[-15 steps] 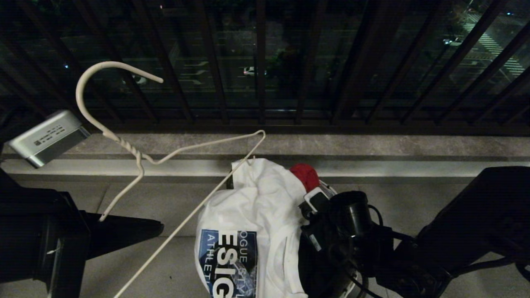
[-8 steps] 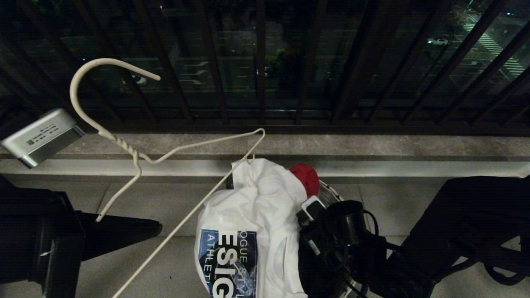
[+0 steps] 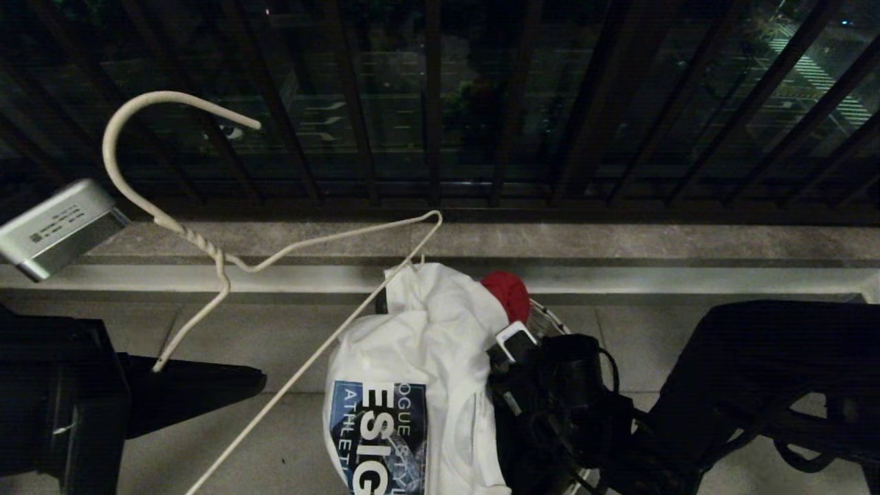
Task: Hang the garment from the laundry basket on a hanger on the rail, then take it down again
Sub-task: Pick up clothes from the basket
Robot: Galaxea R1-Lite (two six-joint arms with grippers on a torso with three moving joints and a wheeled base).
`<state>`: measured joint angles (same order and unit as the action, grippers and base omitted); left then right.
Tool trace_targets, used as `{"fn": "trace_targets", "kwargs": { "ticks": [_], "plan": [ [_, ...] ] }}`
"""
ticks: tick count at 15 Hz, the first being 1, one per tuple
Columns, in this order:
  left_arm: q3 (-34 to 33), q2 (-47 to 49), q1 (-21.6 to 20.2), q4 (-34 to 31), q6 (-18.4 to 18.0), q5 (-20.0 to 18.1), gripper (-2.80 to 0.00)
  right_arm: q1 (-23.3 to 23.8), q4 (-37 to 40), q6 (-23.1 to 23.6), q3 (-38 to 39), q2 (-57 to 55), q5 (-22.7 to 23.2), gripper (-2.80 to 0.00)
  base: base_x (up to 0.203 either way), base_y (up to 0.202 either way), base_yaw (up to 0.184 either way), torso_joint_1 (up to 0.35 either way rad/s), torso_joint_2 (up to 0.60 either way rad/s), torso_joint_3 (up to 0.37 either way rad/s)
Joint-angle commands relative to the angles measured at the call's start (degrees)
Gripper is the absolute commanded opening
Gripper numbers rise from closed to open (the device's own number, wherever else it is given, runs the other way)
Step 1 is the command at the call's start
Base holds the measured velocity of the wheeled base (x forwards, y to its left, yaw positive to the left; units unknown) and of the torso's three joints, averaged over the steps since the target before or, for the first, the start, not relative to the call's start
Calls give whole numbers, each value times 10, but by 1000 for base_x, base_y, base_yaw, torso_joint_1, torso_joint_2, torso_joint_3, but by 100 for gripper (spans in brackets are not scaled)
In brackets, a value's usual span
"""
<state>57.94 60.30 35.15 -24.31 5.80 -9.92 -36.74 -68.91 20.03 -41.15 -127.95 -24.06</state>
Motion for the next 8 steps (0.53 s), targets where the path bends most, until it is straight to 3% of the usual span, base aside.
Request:
{"fn": "trace_targets", "kwargs": {
  "ticks": [1, 6, 8],
  "plan": [
    [2, -16, 0, -1, 0, 0, -280, 0, -32, 2, -6, -14, -2, 0, 0, 0, 0, 0, 0, 0],
    [1, -19, 0, -1, -1, 7, -280, -4, -34, -3, 3, 73, 2, 0, 0, 0, 0, 0, 0, 0],
    [1, -22, 0, -1, -2, 7, -280, -14, -44, -32, -4, 73, 3, 0, 0, 0, 0, 0, 0, 0]
  ]
}}
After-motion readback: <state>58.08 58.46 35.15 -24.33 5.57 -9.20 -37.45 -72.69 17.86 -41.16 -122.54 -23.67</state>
